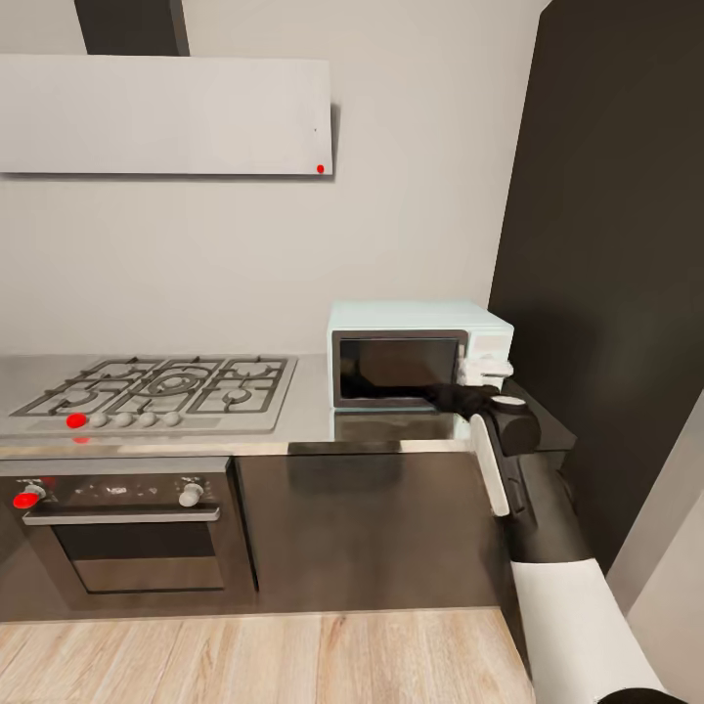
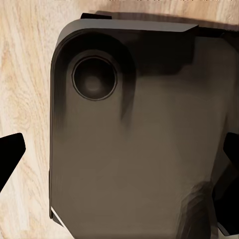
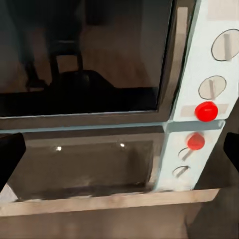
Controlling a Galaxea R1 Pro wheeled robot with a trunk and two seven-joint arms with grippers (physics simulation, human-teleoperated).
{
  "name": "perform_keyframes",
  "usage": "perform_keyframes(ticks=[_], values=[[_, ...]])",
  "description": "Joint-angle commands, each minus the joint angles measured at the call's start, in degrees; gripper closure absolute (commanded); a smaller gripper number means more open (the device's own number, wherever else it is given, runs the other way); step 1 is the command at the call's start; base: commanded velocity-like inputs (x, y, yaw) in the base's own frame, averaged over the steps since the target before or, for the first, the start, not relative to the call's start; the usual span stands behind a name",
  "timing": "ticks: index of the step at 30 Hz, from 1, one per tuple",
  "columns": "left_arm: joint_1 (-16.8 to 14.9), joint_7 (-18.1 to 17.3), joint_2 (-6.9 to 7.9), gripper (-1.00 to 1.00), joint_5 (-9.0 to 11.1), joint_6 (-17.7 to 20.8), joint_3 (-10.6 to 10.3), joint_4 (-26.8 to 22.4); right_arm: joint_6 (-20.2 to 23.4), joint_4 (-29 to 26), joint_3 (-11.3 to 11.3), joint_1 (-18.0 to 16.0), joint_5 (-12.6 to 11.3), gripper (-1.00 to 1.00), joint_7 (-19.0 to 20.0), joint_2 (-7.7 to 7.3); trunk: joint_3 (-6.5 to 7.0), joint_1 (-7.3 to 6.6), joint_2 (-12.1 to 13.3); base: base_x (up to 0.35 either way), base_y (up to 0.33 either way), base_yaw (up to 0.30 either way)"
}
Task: In the kitchen, take the popcorn bag from the countertop, put it into the microwave, and heat it until the popcorn is cooked so the cooked popcorn ends up inside the bag.
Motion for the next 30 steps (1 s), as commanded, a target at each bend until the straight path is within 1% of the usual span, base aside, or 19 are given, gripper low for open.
perform_keyframes(ticks=[1, 2, 3, 5, 7, 12, 15, 18, 26, 30], values=[[0.01, -0.02, -0.01, -1.0, 0.5, -0.08, 0.11, -0.05, -0.54, 0.83, -0.66, -0.04, -0.24, -1.0, 1.93, -1.39, -0.05, 0.0, -0.03, 0.0, 0.0, 0.0], [0.01, -0.02, -0.01, -1.0, 0.49, -0.09, 0.11, -0.05, -1.99, 2.01, -2.61, -0.04, -0.19, -1.0, 5.9, -4.11, -0.05, 0.0, -0.03, 0.0, 0.0, 0.0], [0.01, -0.02, -0.01, -1.0, 0.48, -0.1, 0.12, -0.06, -2.65, 2.36, -3.98, -0.04, -0.04, -1.0, 8.45, -5.59, -0.05, 0.0, -0.03, 0.0, 0.0, 0.0], [0.01, -0.02, -0.01, -1.0, 0.45, -0.11, 0.12, -0.06, -3.11, 2.24, -5.07, -0.04, 0.54, -1.0, 10.33, -6.61, -0.05, 0.0, -0.03, 0.0, 0.0, 0.0], [0.01, -0.02, -0.01, -1.0, 0.45, -0.11, 0.11, -0.07, -3.24, 2.31, -5.36, -0.04, 0.9, -1.0, 10.6, -7.07, -0.05, 0.0, -0.03, 0.0, 0.0, 0.0], [0.01, -0.02, -0.01, -1.0, 0.43, -0.11, 0.05, -0.14, -3.23, 2.6, -5.63, -0.04, 1.17, -1.0, 9.96, -7.19, -0.05, 0.0, -0.03, 0.0, 0.0, 0.0], [0.01, -0.02, -0.01, -1.0, 0.43, -0.11, 0.03, -0.14, -3.37, 2.53, -5.43, -0.04, 3.09, -1.0, 7.38, -6.69, -0.05, 0.0, -0.03, 0.0, 0.0, 0.0], [0.01, -0.02, 0.05, -1.0, 0.52, -0.04, 0.03, -0.08, -3.43, 2.38, -5.03, -0.04, 3.79, -1.0, 6.24, -6.47, -0.05, 0.0, -0.03, 0.052, 0.0, 0.0], [0.01, -0.02, 0.07, -1.0, 0.61, -0.02, 0.07, -0.06, -3.6, 2.39, -5.21, -0.04, 3.87, -1.0, 6.42, -6.43, -0.05, 0.0, -0.03, 0.269, 0.0, 0.0], [0.01, -0.02, 0.07, -1.0, 0.61, -0.02, 0.04, -0.06, -3.63, 2.73, -5.21, -0.04, 3.16, -1.0, 6.65, -6.44, -0.05, 0.0, -0.03, 0.248, 0.0, 0.0]])
